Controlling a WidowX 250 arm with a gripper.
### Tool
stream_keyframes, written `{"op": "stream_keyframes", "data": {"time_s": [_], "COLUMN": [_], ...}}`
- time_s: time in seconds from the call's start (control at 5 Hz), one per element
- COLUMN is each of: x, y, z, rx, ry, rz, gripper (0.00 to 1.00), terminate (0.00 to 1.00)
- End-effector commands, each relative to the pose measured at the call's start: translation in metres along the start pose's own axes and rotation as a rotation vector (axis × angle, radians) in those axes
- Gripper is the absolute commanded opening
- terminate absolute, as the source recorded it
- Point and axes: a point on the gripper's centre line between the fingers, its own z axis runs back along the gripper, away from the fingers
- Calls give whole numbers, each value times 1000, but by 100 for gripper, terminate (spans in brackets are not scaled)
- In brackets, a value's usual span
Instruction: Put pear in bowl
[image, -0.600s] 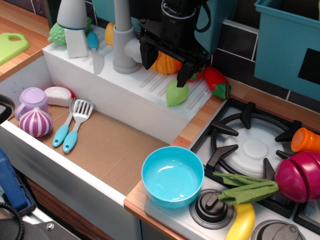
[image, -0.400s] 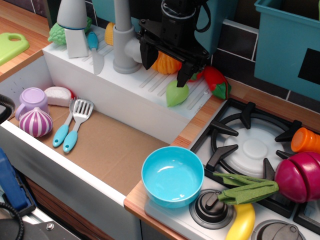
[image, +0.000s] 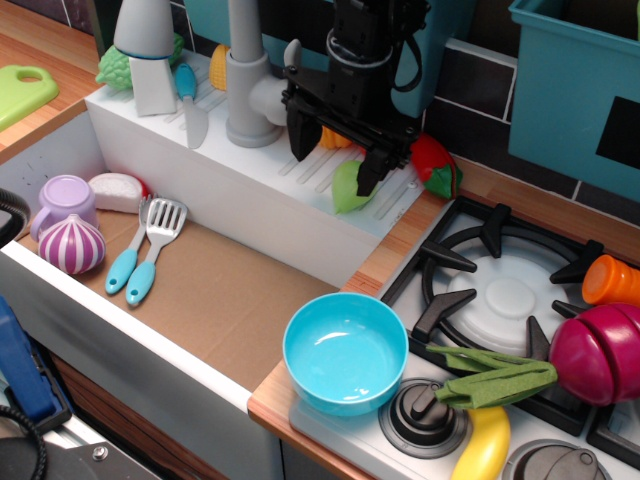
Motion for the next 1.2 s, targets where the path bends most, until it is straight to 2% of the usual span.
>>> {"op": "stream_keyframes", "data": {"time_s": [0.0,0.8,1.0], "x": [8,19,29], "y": [3,5,6], "z": [4,-23,-18], "rx": [-9,-59,-56], "ry": [-60,-137,-125], "rz": [3,-16,-13], "gripper": [100,100,0], "terminate": [0,0,0]}}
